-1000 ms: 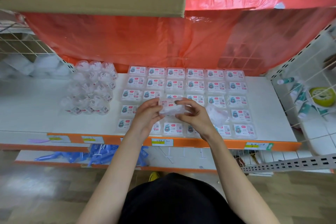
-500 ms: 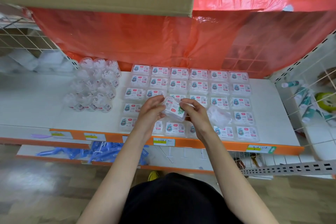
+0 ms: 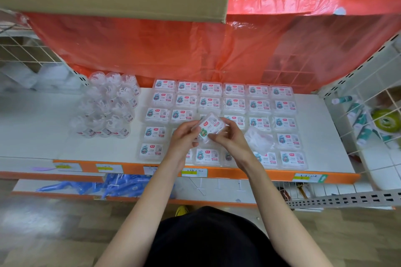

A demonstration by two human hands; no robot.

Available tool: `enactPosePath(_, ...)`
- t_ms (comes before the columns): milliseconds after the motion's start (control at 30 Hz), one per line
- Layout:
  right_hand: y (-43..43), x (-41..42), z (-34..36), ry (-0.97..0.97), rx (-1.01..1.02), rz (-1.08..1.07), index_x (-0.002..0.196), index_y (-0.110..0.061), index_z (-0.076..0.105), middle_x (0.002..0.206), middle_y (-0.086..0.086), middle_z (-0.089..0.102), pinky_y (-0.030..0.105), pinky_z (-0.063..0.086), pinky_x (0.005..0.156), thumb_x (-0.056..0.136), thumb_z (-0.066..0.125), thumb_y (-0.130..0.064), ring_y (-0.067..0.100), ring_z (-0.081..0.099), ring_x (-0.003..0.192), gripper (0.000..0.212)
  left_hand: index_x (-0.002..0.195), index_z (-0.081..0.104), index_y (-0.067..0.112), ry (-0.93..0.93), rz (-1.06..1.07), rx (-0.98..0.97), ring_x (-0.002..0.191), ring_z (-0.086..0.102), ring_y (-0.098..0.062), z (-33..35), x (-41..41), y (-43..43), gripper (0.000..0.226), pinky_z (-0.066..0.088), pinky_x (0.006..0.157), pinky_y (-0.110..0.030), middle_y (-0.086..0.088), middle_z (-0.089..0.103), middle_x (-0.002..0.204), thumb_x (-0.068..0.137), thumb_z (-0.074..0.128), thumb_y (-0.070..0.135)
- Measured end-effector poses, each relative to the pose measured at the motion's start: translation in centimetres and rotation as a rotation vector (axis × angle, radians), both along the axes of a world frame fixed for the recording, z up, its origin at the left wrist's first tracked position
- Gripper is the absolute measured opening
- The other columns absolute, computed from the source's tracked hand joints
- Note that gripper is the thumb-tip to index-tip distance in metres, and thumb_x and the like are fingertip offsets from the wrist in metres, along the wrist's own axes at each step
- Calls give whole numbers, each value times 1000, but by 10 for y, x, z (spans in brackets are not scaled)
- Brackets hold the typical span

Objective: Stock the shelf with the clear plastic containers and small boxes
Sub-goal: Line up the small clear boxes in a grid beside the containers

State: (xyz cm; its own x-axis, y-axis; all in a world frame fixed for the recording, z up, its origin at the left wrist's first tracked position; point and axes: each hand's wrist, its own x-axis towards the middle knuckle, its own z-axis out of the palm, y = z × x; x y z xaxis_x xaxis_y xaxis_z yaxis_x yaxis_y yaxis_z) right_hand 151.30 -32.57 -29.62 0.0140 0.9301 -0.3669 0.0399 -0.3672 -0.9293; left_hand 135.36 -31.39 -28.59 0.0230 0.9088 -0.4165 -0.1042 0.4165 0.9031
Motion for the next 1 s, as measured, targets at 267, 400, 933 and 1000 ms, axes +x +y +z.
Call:
enactPosePath(267, 10, 12, 4, -528, 412, 306, 118, -24, 65, 127, -13, 58, 37, 38, 107, 66, 90, -20, 6, 47, 121, 58, 109, 71, 22, 136, -177, 4, 88, 57, -12, -6, -12, 14, 22, 45, 72, -24, -1, 66, 106, 99, 52, 14)
enactPosePath(400, 11, 12, -2, -676, 445, 204, 113, -26, 68, 117, -11, 66, 38, 43, 97, 64, 90, -35, 14, 52, 110, 54, 119, 63, 20, 427, -149, 197, 93, 58, -4, -13, -9, 11, 22, 46, 79, -15, 4, 64, 108, 99, 54, 22)
enactPosePath(933, 49, -13, -14, -864, 249, 76, 118, -19, 63, 120, 0, 63, 33, 45, 86, 76, 83, -30, 24, 51, 112, 48, 124, 61, 19, 1201, -359, 574, 128, 30, -19, -65, -24, -19, 50, 20, 105, -31, -6, 50, 134, 89, 37, 45)
enactPosePath(1000, 49, -15, -16, -868, 233, 71, 116, -19, 63, 120, 1, 60, 32, 45, 82, 78, 81, -27, 23, 55, 110, 43, 124, 60, 19, 1210, -366, 575, 128, 30, -19, -64, -24, -20, 50, 20, 104, -31, -6, 50, 134, 89, 36, 45)
